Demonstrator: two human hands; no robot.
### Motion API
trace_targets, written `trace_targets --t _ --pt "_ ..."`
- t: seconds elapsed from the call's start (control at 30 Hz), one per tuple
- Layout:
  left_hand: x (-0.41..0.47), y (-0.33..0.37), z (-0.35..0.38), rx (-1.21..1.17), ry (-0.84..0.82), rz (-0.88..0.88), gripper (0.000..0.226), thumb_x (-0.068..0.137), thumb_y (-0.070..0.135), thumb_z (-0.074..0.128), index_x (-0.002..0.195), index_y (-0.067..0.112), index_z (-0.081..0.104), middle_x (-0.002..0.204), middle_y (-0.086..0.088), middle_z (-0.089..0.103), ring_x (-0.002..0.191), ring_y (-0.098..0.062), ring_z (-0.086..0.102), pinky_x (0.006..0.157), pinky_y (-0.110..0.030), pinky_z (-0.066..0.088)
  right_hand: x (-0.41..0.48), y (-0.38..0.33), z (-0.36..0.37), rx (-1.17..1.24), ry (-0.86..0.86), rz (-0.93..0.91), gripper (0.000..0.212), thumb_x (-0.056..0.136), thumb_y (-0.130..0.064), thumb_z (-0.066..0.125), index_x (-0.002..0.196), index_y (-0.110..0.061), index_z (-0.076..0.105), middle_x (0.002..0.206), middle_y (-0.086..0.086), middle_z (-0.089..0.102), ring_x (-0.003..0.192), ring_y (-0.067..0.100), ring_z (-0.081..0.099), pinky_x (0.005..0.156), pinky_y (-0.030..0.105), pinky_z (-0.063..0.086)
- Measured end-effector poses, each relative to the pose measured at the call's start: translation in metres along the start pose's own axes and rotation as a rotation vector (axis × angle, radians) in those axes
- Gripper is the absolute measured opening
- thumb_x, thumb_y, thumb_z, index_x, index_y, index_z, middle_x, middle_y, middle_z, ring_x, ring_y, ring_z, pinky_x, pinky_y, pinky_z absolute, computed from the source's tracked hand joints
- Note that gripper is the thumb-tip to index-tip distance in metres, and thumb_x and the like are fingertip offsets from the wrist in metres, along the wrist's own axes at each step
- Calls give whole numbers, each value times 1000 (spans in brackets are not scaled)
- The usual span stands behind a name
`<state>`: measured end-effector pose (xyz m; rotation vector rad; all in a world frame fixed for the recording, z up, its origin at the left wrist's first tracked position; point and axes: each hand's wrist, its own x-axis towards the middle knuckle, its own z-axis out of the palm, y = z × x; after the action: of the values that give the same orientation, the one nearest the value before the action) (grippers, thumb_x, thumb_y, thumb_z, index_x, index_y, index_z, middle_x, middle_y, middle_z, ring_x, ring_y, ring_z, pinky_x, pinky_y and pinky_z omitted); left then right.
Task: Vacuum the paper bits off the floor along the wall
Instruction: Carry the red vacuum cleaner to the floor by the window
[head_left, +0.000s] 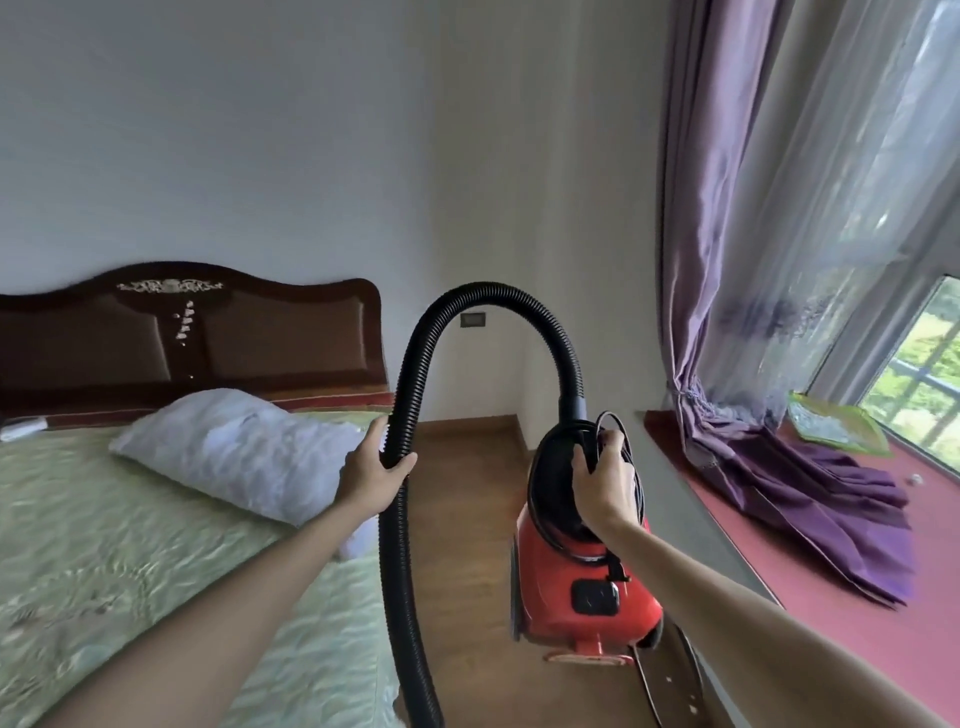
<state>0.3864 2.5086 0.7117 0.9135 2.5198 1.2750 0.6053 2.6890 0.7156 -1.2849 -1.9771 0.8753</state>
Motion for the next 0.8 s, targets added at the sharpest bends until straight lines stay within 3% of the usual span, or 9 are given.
trace_targets --t 0.13,0.3,0.43,0.57,0.67,0.8 --pt "40 9 19 4 -85 55 57 89 32 67 139 34 39 91 4 63 77 -21 62 72 -34 52 24 4 10 14 77 38 25 99 -29 50 115 -12 42 88 18 64 88 41 63 70 40 45" --pt "84 24 48 9 -125 108 63 93 28 65 147 24 34 120 9 51 107 -23 57 81 -28 41 62 16 19 -10 136 94 27 98 -30 51 115 -12 41 96 23 65 93 44 62 77 45 50" --pt "119 35 75 -26 -172 133 57 94 20 64 144 16 38 131 0 54 103 -13 50 79 -23 37 97 31 23 -25 171 131 29 97 -31 51 117 -12 41 98 24 65 94 45 62 78 46 51" --pt "167 53 113 23 -210 180 54 94 21 64 142 16 40 128 0 56 112 -26 57 80 -25 37 142 50 24 -22 226 174 31 98 -32 51 121 -14 40 97 24 65 94 43 63 77 44 50" --pt "202 66 150 27 -271 200 59 92 24 67 143 18 38 125 8 53 116 -28 57 84 -28 42 171 65 19 -12 276 214 32 98 -32 51 122 -13 40 95 24 65 92 43 63 75 43 48" --pt "234 93 197 28 -307 248 60 89 26 69 141 21 41 123 0 61 110 -29 60 88 -34 47 201 83 8 -33 347 265 33 98 -33 50 122 -12 41 96 24 66 94 43 63 77 44 48"
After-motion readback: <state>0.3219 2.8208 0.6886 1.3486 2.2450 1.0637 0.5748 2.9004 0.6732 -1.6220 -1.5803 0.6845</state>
